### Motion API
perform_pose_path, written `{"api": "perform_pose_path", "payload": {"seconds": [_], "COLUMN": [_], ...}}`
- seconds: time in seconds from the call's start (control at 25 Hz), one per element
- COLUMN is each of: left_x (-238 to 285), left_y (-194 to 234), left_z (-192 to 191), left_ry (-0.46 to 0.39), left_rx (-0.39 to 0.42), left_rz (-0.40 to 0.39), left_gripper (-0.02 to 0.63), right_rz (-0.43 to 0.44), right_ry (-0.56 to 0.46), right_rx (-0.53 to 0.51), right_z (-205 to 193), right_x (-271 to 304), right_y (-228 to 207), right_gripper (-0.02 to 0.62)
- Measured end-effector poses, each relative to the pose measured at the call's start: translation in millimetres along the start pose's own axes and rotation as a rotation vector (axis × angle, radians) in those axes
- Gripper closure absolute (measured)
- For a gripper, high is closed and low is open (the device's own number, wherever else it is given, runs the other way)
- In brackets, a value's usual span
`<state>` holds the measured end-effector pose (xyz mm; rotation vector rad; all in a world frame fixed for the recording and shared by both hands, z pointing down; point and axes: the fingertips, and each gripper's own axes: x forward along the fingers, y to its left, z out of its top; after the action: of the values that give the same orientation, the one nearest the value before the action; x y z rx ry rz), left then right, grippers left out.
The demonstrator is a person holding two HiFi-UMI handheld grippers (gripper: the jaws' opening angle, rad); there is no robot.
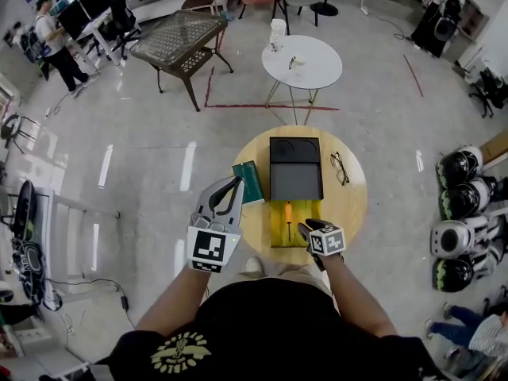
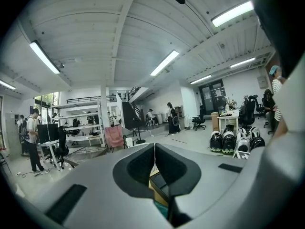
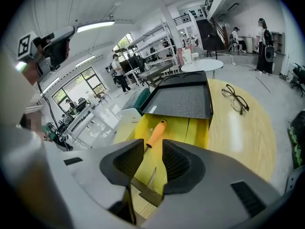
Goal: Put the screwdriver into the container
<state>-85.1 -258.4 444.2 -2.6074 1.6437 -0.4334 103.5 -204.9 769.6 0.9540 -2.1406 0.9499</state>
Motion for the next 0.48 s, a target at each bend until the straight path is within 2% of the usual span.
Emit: {"api": "perform_pose_path", "payload": {"seconds": [0.2, 0.48], "left_x": [0, 0], "left_y": [2, 3], "left_z": [4, 11], "left_ry": [-0.018, -0.050], "left_rx": [-0.006, -0.017], "left_rz": [-0.006, -0.014], "left_gripper": [0.586, 0.586], "right_rz": [0.009, 0.021], "right_ry": [-0.102, -0.285], "right_rx": [-0.057, -0.164], "right_z": [21, 73], "right_x": [-25, -75], "right_y": [13, 44], "right_gripper": [0.472, 0.561]}}
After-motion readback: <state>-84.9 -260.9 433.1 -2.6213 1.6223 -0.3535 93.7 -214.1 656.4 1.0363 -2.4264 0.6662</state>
